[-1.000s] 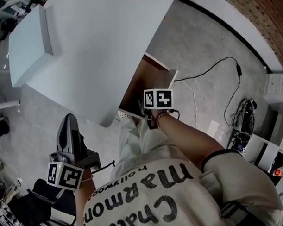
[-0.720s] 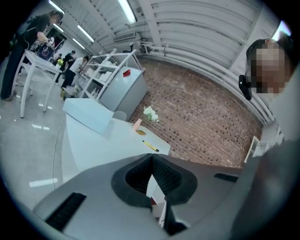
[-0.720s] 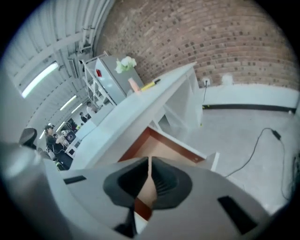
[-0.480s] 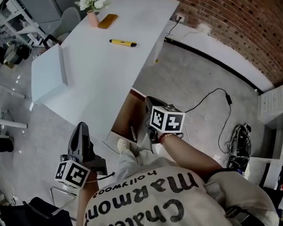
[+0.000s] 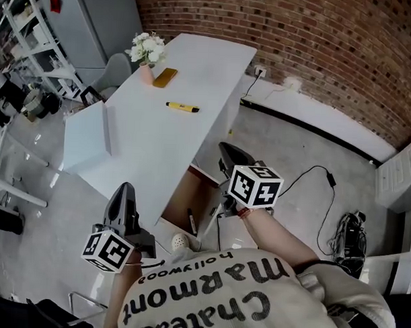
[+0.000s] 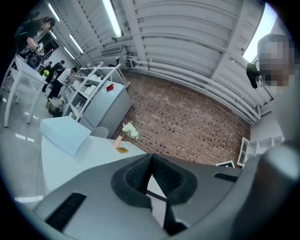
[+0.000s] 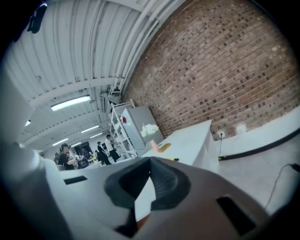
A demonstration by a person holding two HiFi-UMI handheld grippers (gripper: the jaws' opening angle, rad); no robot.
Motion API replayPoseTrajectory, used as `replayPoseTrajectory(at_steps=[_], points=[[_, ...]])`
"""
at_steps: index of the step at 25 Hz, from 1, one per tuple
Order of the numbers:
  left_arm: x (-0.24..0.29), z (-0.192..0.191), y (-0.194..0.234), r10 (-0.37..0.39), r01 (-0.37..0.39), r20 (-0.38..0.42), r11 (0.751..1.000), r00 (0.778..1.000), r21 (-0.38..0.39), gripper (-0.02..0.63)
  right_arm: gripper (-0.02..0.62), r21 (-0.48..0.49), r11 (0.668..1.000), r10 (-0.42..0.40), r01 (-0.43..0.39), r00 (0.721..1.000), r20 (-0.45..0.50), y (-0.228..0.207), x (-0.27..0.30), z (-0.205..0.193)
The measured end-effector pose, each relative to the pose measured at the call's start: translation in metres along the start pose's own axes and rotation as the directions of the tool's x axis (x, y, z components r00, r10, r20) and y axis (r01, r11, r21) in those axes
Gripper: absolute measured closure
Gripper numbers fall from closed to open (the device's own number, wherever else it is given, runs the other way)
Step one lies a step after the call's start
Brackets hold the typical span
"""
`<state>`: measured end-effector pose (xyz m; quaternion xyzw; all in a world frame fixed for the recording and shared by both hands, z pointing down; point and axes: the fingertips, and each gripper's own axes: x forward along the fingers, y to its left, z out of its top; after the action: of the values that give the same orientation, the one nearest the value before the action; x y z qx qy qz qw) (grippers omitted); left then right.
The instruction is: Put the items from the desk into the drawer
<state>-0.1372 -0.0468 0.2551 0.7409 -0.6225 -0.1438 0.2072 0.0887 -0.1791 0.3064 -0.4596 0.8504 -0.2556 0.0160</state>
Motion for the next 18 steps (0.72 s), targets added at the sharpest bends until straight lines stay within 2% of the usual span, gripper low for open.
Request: replayPoseTrajectory(at_steps=[5,10,13,18], points=[[0.013,0.009,0.004,-0.008,0.008,0.008,1.0,1.0,0.009,0.604,0.592,-0.04,0.998,0.05,-0.048,0.998,0.036,0.011,0.009,0.026],[0.036,-0.001,0.031,-0.001,0.0,-0.049,1.0,0.999,-0.018,0.604,0.592,-0.063,0.995,0.071,-0.072,0.997,-0.024,0.012,0.037,0.015],[0.053,-0.006,0.054,0.002,-0.006,-0.08,0.999,0.997,-0.051,0.604,0.592,-0.074,0.995,0.058,-0.062,0.997,-0.052,0.009,0.055,0.004],[0.085,-0.003,0.081,-0.035,0.026,-0.122,0.997,0.992,-0.072,0.604,0.592,-0.011,1.0,0.003,-0.004,0.995,-0.097,-0.002,0.086,-0.009]])
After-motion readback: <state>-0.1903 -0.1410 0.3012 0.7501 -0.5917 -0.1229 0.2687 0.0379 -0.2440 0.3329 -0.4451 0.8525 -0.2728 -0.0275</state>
